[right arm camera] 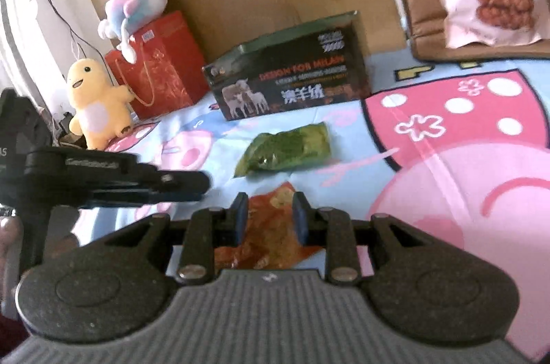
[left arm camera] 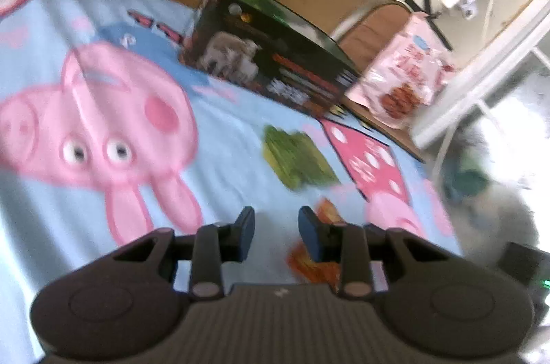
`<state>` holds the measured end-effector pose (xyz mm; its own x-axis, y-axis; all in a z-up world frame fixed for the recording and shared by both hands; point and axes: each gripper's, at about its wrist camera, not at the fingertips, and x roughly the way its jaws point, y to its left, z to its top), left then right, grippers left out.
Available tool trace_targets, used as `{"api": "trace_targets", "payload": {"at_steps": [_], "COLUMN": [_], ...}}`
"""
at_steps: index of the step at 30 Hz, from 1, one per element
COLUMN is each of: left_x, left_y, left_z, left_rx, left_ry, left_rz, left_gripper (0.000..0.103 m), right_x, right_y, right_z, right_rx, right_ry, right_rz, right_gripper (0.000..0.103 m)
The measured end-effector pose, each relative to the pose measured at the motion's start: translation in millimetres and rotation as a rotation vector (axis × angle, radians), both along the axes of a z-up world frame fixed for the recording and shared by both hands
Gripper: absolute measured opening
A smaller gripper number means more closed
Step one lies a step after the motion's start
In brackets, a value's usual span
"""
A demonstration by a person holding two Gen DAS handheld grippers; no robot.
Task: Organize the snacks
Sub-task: 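Grasp the red spicy-snack bag with the left gripper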
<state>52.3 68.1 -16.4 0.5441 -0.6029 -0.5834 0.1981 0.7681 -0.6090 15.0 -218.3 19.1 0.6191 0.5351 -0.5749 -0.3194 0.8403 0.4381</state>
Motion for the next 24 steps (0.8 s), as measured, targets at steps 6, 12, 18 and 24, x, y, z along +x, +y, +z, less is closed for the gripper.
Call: {"api": "trace_targets", "payload": {"at_steps": [6, 12, 18, 24], "left_x": [-11, -4, -2, 2], "left_y": [-16, -37, -49, -64], "left_z": [-16, -10, 9, 14], "left_rx": [-0.106, -0.098, -0.064, 0.009], "left_ry": [0.095, 0.075, -0.004, -0.049], "left_rz": [-0.075, -0.041, -0.034, -0.03], "left_gripper": [0.036, 0.029, 0.026, 0.014], "right_x": [-5, -10, -14, -16], "right_y": [-34, -33, -33, -30], "right_z": [-20, -22, -20, -20], "right_rx": [0.156, 0.21, 0.205, 0.194], "right_ry": [0.098, 0.118, 0.107, 0.089], "right_rz": [-0.099, -0.103, -0.085, -0.077], "right_gripper": [0.029, 0.027, 0.027, 0.027]}}
